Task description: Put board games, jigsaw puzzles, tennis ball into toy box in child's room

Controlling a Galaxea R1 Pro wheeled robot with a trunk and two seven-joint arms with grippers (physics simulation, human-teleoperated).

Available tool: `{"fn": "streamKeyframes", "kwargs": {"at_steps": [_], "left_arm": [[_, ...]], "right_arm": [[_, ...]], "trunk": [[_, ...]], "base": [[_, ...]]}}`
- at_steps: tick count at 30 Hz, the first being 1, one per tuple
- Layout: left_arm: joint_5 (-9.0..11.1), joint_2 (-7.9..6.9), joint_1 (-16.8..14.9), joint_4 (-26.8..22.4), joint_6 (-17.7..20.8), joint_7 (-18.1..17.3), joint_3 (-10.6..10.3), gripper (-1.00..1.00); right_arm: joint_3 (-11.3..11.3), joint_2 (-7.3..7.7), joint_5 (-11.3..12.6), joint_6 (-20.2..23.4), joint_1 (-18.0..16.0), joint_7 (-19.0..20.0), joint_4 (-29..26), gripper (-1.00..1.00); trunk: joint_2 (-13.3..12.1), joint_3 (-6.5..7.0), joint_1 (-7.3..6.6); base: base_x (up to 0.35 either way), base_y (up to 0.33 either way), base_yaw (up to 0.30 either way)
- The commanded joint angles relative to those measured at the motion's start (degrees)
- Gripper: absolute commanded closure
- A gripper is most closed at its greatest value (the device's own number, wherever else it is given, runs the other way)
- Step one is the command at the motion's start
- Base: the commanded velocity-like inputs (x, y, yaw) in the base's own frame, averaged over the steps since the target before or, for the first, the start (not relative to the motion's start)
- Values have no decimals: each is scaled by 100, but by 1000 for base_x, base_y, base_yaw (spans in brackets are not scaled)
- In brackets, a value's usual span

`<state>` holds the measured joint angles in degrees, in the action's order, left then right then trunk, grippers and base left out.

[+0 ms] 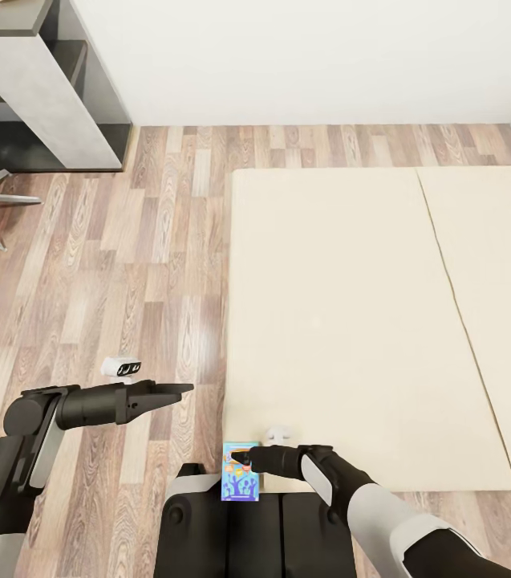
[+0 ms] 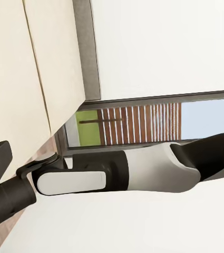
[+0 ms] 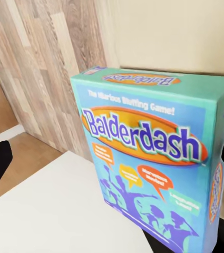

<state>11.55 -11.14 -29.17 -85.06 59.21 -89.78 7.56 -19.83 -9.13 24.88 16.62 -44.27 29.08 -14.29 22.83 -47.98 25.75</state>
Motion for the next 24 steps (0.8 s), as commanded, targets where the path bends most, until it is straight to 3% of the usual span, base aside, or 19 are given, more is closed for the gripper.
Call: {"fn": "streamKeyframes", "kwargs": {"at_steps": [1, 6, 9, 24], "left_arm": [[-3, -2, -1, -2, 60, -22, -1, -100], [-3, -2, -1, -2, 56, -22, 3, -100], [4, 66, -1, -2, 56, -22, -9, -100], [4, 93, -1, -2, 56, -22, -13, -100]], "right_arm": [[-20, 1, 39, 33, -2, 0, -4, -100], [-21, -1, 35, 31, -2, 1, -4, -100], [-6, -87, 52, 15, -2, 14, -18, -100], [-20, -87, 52, 17, -2, -7, -17, -100]], "trunk": [[9, -6, 3], [9, -6, 3], [9, -6, 3], [9, -6, 3]], "base": [[0, 0, 0], [0, 0, 0], [0, 0, 0], [0, 0, 0]]}}
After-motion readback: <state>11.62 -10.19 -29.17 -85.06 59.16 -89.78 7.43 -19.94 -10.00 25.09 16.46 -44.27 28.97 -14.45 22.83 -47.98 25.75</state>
